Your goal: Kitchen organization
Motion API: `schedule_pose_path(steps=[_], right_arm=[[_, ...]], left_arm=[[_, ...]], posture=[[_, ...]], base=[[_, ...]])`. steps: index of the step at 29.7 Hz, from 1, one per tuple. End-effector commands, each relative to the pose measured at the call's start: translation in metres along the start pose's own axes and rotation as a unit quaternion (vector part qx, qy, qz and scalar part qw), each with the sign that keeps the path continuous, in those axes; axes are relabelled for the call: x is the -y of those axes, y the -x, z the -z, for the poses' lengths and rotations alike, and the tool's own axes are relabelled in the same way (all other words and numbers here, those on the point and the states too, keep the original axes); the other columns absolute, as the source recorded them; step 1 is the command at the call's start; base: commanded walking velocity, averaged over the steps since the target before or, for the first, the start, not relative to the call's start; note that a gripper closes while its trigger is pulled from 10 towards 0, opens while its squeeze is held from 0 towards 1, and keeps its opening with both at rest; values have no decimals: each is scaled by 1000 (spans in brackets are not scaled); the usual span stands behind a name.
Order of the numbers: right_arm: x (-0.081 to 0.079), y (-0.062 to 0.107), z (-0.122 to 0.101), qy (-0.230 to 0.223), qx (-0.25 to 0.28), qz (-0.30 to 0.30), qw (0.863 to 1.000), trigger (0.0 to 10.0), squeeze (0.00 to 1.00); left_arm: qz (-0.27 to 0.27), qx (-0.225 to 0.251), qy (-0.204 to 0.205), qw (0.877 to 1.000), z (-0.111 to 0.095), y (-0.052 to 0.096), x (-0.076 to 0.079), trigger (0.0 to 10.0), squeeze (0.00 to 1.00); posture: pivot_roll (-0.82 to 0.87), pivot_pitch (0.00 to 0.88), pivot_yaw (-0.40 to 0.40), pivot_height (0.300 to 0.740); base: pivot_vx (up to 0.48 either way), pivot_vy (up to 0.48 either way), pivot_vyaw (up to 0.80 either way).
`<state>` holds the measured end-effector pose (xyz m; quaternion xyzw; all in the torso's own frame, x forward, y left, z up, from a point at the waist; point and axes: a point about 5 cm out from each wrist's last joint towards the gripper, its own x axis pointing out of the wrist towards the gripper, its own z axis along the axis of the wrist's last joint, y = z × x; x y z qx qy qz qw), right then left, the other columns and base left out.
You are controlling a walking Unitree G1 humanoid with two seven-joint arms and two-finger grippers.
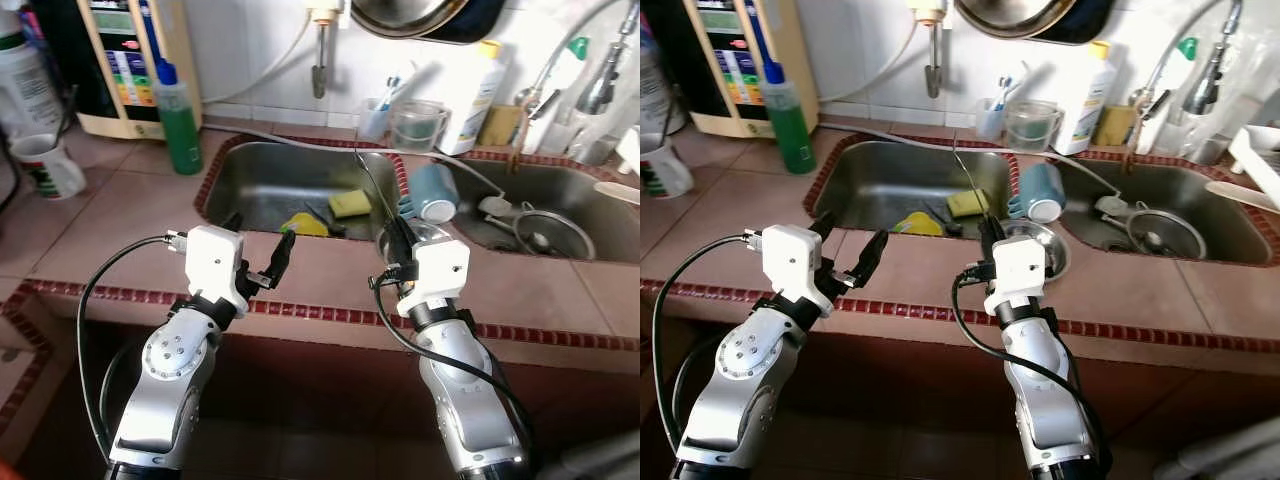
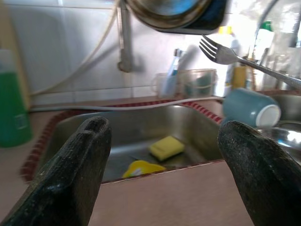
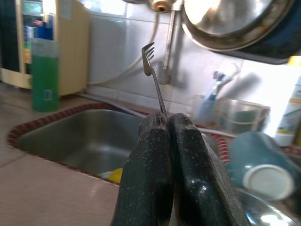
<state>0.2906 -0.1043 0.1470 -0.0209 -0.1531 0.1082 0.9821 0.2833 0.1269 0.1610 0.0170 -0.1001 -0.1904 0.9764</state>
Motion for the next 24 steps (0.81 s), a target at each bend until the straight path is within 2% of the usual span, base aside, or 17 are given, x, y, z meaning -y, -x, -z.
schedule_pose_path(steps=[1,24], right_arm=[[5,-1,-6,-9,10,14,1000,10000,0],[2,2,-6,-18,6,7,1000,10000,0]], left_arm=[[4,-3,-2,1000,-1,-3,2,10000,0],[6,-2,0,1000,-1,-3,4,10000,0]], posture=[[-101,0,-27,740],[-105,0,-31,740]], base=[[307,0,0],[344,0,0]])
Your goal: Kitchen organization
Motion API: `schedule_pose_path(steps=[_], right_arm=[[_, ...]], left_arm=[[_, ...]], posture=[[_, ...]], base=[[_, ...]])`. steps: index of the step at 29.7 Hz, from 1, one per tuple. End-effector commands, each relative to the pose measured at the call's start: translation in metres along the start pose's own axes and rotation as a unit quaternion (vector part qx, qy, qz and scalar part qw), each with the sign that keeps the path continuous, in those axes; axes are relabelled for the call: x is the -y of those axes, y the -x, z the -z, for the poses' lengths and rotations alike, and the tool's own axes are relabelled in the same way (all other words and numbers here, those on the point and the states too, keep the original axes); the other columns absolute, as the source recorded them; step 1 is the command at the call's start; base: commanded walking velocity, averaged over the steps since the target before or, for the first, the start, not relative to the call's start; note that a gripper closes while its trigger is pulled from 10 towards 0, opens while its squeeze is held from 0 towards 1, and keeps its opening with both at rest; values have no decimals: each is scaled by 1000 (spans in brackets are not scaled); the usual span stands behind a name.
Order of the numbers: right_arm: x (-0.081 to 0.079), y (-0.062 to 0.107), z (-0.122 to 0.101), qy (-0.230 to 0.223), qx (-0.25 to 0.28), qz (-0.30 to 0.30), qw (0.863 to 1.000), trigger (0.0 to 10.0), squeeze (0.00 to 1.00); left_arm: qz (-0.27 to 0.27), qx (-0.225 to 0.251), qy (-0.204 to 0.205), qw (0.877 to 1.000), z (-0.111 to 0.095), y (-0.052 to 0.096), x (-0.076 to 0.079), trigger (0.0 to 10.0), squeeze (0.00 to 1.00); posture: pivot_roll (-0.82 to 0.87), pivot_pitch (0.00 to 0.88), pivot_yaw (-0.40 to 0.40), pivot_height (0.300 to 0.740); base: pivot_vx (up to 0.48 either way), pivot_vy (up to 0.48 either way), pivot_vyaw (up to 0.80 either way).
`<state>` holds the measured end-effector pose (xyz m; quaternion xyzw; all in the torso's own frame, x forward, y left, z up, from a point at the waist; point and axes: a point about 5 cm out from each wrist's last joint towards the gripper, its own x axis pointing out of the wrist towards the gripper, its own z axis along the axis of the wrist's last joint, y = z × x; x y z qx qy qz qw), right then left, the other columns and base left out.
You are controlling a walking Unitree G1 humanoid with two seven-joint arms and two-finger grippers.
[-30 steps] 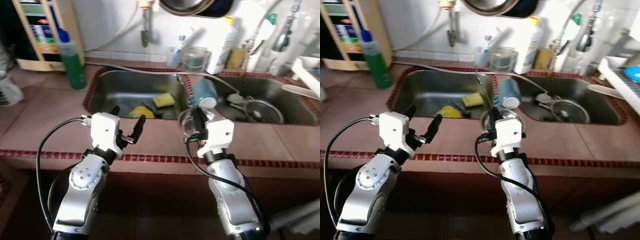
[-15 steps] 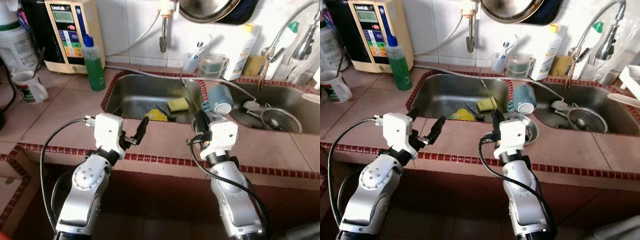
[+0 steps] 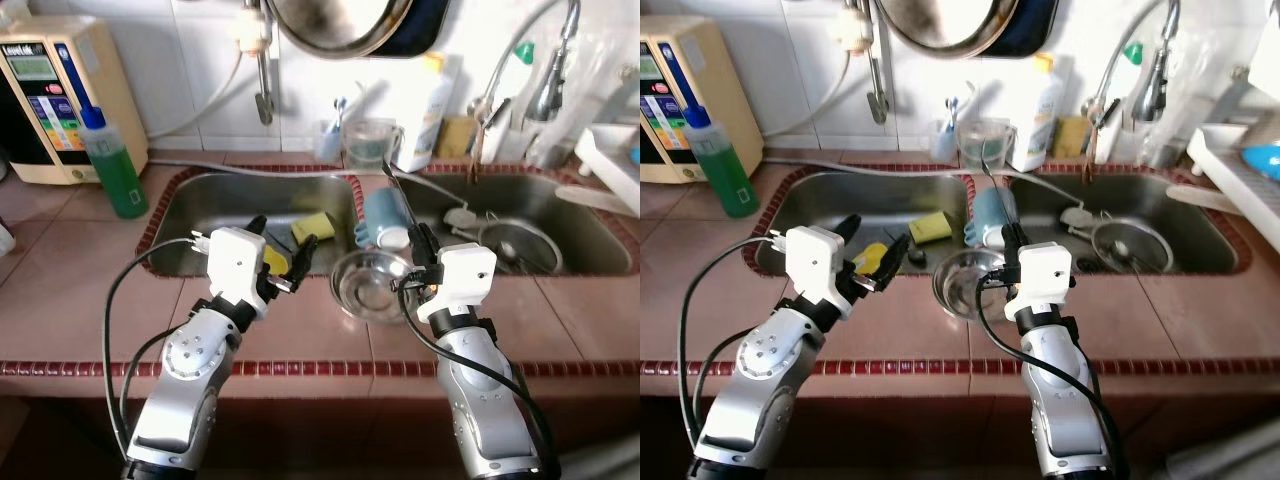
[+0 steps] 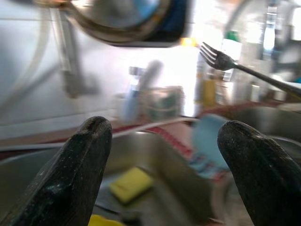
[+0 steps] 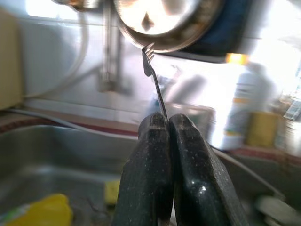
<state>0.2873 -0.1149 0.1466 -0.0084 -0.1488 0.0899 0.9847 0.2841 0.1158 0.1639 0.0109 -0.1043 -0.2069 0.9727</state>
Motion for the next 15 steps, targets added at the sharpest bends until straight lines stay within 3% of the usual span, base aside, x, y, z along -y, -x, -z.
schedule_pose_path(steps=[1,8,15], right_arm=[[-8,-3,-5,-9,9,-14,1000,10000,0],[-10,-3,-4,-16,-1,-25,1000,10000,0],[-15,2,-2,-3,-16,-53,998,10000,0]], left_arm=[[-11,-8,-6,1000,1,2,-6,10000,0],[-15,-8,-5,1000,1,2,-6,10000,0],[-17,-4,-9,1000,1,2,-9,10000,0]], posture=[[-105,0,-31,740],[-105,0,-31,740],[-108,0,-30,740]], base=[[352,0,0],[346,0,0],[0,0,0]])
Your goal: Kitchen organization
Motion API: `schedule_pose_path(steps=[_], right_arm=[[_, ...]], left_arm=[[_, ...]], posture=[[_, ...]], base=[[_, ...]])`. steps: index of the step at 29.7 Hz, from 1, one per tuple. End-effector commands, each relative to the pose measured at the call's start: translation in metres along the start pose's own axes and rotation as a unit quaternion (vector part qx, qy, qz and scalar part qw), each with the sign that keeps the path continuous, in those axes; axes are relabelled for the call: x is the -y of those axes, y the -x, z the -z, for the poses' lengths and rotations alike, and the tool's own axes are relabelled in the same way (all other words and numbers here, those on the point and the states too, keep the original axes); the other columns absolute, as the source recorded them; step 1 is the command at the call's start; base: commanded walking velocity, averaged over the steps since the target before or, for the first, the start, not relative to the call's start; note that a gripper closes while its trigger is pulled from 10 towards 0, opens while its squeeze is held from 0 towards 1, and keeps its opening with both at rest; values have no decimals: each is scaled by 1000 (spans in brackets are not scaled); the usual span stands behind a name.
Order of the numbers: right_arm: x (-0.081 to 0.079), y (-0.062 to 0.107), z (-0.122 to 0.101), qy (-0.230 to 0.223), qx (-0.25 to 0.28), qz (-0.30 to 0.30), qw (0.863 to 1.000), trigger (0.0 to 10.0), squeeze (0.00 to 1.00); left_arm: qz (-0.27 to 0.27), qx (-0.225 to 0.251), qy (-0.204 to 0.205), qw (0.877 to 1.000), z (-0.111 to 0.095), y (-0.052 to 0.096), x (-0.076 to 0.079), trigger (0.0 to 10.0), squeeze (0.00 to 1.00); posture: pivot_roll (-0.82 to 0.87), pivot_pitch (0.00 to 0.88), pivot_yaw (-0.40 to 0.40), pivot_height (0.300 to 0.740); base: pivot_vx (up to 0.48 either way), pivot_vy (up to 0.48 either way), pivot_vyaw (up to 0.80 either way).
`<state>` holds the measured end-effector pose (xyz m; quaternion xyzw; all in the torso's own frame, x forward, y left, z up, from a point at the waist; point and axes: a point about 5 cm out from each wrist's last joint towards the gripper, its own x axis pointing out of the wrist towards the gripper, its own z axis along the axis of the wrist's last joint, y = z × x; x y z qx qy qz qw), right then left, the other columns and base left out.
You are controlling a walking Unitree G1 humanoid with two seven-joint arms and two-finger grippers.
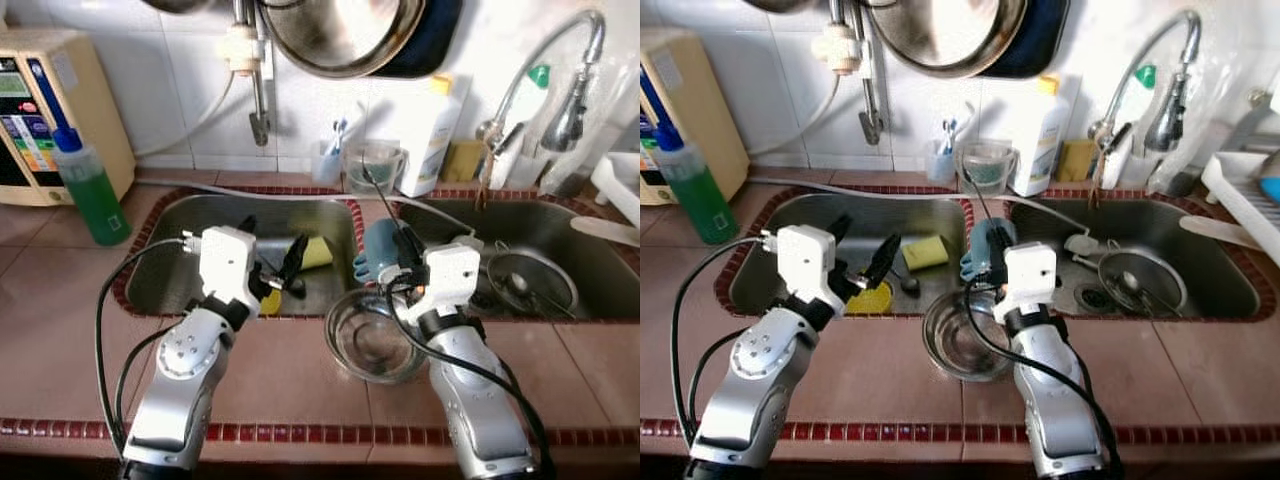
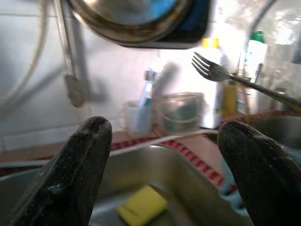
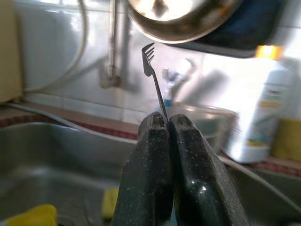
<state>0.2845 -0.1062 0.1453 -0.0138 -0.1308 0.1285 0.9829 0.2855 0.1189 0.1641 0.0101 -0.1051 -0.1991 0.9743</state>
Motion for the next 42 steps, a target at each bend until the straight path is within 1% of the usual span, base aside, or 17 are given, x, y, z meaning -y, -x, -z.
schedule_pose_path(steps=[1,3,13,28,33,39,41,42], right_arm=[[-6,1,-2,-1,1,-15,1000,10000,0],[-6,2,-2,-1,-2,-16,1000,10000,0],[-10,4,0,-6,-7,-17,1000,10000,0],[-14,6,0,-13,-10,-20,1000,10000,0],[-15,7,0,-14,-11,-21,1000,10000,0],[-16,7,1,-18,-14,-21,1000,10000,0],[-15,7,2,-23,-19,-18,999,10000,0],[-14,7,3,-21,-21,-17,999,10000,0]], left_arm=[[-7,-9,-13,1000,1,2,-6,10000,0],[-6,-10,-8,1000,1,1,-6,10000,0],[2,-18,-6,1000,4,2,-4,10000,0],[10,-27,-9,1000,6,6,-4,10000,0],[13,-26,-14,999,6,6,-2,10000,0],[15,-27,-19,999,6,6,-2,10000,0],[23,-22,-26,999,4,7,0,10000,0],[31,-18,-36,999,3,8,2,10000,0]], posture=[[-109,0,-31,740],[-110,0,-31,740],[-112,0,-30,740],[-108,0,-28,740],[-107,0,-27,740],[-107,0,-26,740],[-107,0,-24,740],[-106,0,-24,740]], base=[[0,0,0],[0,0,0],[0,0,0],[0,298,0],[0,280,0],[0,0,0],[0,0,0],[0,0,0]])
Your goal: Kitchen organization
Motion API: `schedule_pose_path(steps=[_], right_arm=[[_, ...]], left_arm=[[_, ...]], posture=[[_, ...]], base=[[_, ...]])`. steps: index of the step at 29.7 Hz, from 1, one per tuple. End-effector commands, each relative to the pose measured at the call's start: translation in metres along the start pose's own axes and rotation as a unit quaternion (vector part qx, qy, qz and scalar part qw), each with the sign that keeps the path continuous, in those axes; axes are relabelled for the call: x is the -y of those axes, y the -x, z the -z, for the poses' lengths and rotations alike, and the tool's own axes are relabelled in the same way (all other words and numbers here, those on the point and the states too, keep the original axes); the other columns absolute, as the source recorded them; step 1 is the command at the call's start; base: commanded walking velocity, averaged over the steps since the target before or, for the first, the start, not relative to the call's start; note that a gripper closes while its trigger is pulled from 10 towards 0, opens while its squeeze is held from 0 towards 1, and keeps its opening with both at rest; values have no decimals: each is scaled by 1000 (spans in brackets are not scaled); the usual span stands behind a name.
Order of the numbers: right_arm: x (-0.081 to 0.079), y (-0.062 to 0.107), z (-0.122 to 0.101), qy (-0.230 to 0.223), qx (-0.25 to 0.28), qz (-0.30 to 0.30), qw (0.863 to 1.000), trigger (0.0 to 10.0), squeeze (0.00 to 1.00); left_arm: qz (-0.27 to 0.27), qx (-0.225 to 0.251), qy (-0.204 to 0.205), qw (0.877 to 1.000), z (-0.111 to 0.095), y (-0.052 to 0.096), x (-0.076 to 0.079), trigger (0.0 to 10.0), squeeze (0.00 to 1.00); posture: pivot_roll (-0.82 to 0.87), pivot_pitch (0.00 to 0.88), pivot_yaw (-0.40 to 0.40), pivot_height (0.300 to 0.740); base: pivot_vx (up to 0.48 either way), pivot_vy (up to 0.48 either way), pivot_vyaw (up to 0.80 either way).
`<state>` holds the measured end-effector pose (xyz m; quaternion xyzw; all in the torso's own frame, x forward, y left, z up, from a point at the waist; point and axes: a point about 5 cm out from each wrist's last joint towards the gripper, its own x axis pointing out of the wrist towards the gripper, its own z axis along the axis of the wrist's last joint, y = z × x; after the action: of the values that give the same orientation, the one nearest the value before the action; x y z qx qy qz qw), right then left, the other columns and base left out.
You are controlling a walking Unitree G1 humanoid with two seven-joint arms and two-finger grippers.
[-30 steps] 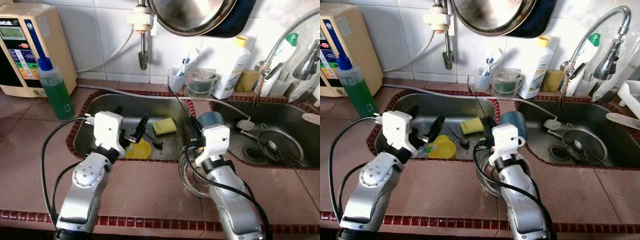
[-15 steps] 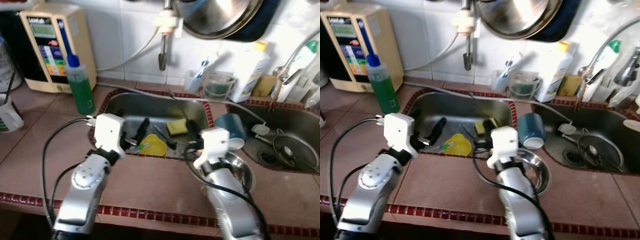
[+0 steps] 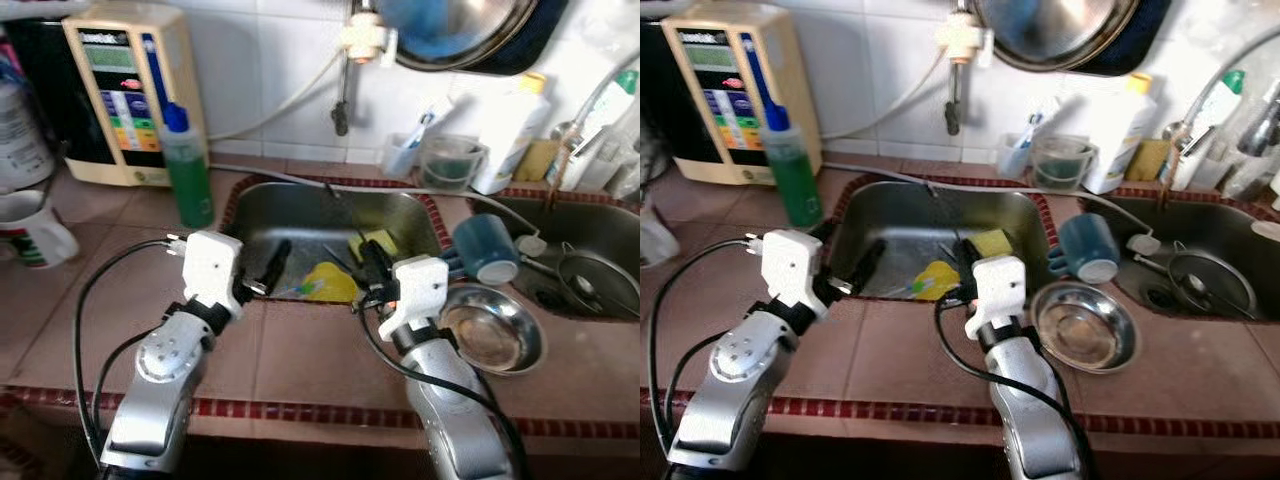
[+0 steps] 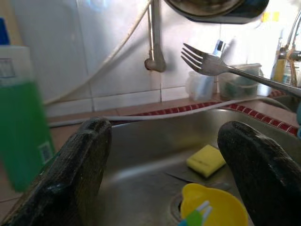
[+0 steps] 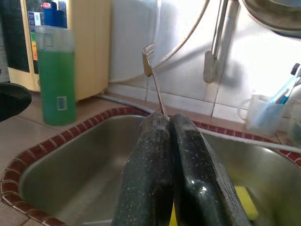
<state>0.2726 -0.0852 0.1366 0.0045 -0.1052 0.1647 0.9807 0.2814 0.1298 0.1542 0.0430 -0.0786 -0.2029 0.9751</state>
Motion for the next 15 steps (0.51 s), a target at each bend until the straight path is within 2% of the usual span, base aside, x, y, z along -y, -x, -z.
schedule_pose_path(steps=[1,5,7,10,15], right_arm=[[11,-1,-2,6,-1,21,1000,10000,0],[16,-2,-1,12,-6,30,999,10000,0],[29,-5,3,29,-22,42,998,10000,0],[36,-7,4,38,-27,44,998,10000,0],[52,-14,2,45,-36,52,997,10000,0]], left_arm=[[28,20,-19,999,-8,-1,11,10000,0],[40,18,-26,999,-8,0,15,10000,0],[63,19,-37,997,-9,1,23,10000,0],[72,15,-32,997,-8,2,27,10000,0],[100,18,-46,994,-9,7,35,10000,0]], posture=[[-106,0,-23,740],[-106,0,-23,740],[-109,0,-17,740],[-109,0,-17,740],[-110,0,-11,740]], base=[[0,0,0],[0,0,0],[0,0,0],[0,0,0],[0,0,0]])
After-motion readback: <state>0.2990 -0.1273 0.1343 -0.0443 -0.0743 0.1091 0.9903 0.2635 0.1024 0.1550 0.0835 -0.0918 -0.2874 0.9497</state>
